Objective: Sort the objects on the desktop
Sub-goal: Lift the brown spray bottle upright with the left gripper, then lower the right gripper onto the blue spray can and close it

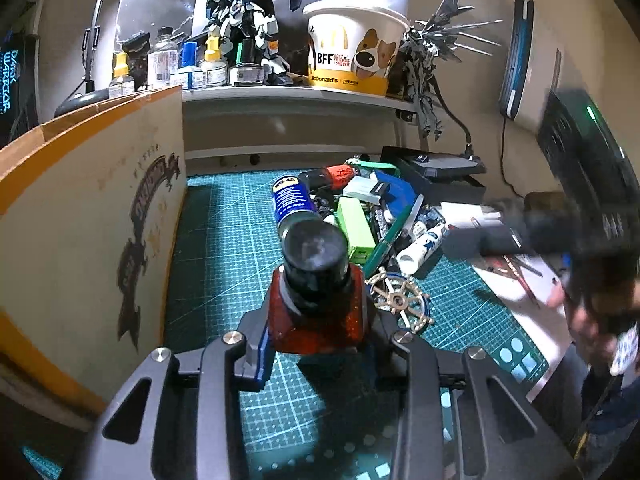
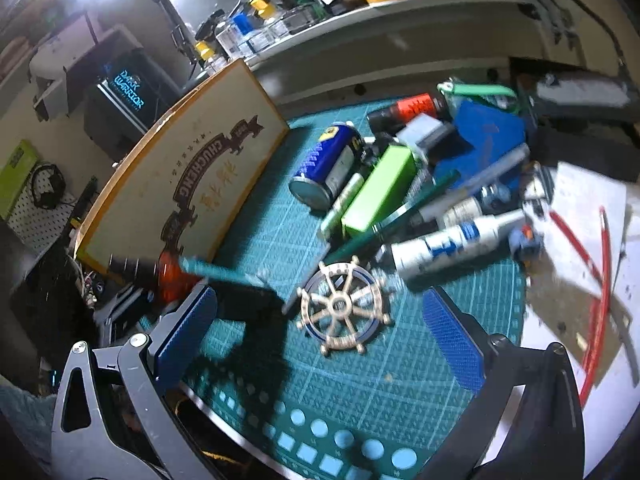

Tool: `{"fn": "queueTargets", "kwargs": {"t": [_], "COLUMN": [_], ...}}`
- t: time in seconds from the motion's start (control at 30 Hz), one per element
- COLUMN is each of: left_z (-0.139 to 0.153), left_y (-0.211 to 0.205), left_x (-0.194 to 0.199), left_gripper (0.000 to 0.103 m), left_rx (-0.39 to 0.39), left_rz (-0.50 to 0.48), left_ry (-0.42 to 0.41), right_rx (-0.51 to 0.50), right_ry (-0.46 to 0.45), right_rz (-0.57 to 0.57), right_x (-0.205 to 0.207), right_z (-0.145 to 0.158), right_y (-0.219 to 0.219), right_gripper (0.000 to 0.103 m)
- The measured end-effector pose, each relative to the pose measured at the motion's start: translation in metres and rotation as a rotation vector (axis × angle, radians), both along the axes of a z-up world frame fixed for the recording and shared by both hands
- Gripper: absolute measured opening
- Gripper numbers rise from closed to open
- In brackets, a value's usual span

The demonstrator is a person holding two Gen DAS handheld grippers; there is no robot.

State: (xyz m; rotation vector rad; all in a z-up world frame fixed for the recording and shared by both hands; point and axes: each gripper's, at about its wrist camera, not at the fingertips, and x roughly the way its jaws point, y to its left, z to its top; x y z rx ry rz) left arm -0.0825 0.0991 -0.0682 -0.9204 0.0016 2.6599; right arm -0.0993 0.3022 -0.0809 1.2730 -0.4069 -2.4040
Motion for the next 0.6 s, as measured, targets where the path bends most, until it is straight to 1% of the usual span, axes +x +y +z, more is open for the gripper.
{"fn": "queueTargets", "kwargs": {"t": [0.1, 0.17, 0.23, 0.37, 0.47, 0.53, 0.6], "left_z": [0.0, 0.0, 0.001, 0.009, 0.014, 0.013, 0.009], "left_y": [-0.002, -0.004, -0.006, -0.005, -0.005, -0.004, -0.003], "left_x": [0.002, 0.002, 0.002, 0.006, 0.014, 0.017, 0.015], "left_gripper": [0.035, 0.035, 0.035, 0.035, 0.035, 0.035, 0.035], "left_rx": [-0.002, 0.003, 0.007, -0.059, -0.067, -0.068, -0.074], "left_rz": [0.006, 0.003, -0.002, -0.006, -0.039, -0.046, -0.047], "left_ry": [-0.002, -0.004, -0.021, -0.082, -0.081, -0.075, -0.083], "right_rx": [0.025, 0.029, 0.061, 0.118, 0.188, 0.202, 0.217], "right_ry": [-0.022, -0.041, -0.064, -0.144, -0.186, -0.231, -0.266], "right_rz": [-0.013, 0.002, 0.011, 0.038, 0.05, 0.069, 0.065], "right_x": [-0.021, -0.038, -0.061, -0.104, -0.132, -0.152, -0.167], "right_z": [0.007, 0.01, 0.011, 0.004, -0.004, -0.016, -0.028], "right_y": [-0.01, -0.017, -0.024, -0.04, -0.055, -0.065, -0.072], "right_gripper": [0.103, 0.103, 0.103, 0.103, 0.101, 0.098, 0.088]}}
